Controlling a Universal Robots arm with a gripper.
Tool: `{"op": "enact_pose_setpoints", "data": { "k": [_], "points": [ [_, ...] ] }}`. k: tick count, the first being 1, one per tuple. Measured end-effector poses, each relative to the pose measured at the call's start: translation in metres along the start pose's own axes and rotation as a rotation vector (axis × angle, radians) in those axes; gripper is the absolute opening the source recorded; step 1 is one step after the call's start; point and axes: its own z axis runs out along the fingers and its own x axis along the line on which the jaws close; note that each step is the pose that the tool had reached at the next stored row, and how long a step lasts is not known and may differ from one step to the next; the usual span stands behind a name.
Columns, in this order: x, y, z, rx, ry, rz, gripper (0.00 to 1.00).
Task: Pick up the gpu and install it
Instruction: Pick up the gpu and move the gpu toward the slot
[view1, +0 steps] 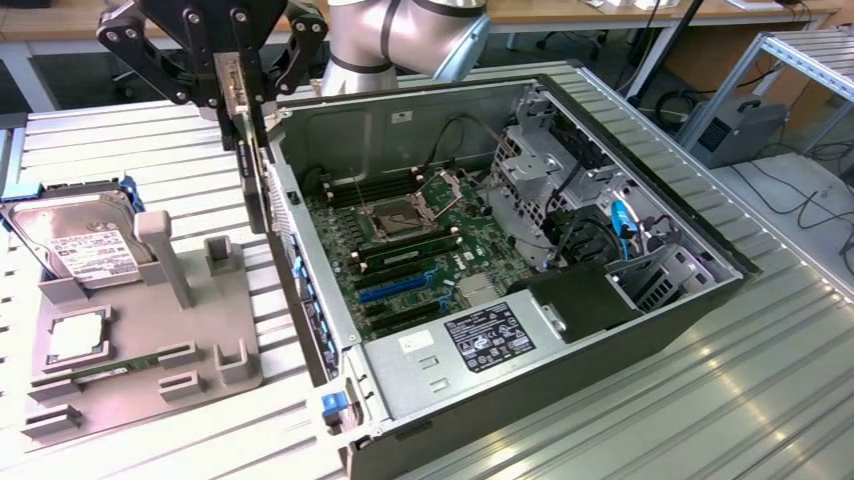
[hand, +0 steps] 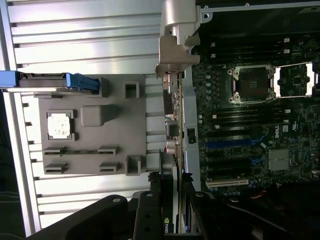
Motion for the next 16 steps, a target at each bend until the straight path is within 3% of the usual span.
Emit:
{"op": "enact_pose_setpoints", "data": {
  "k": [16],
  "points": [
    [-0.013, 0.0010, 0.0004, 0.0001, 0.0000, 0.000, 0.27]
  ]
}}
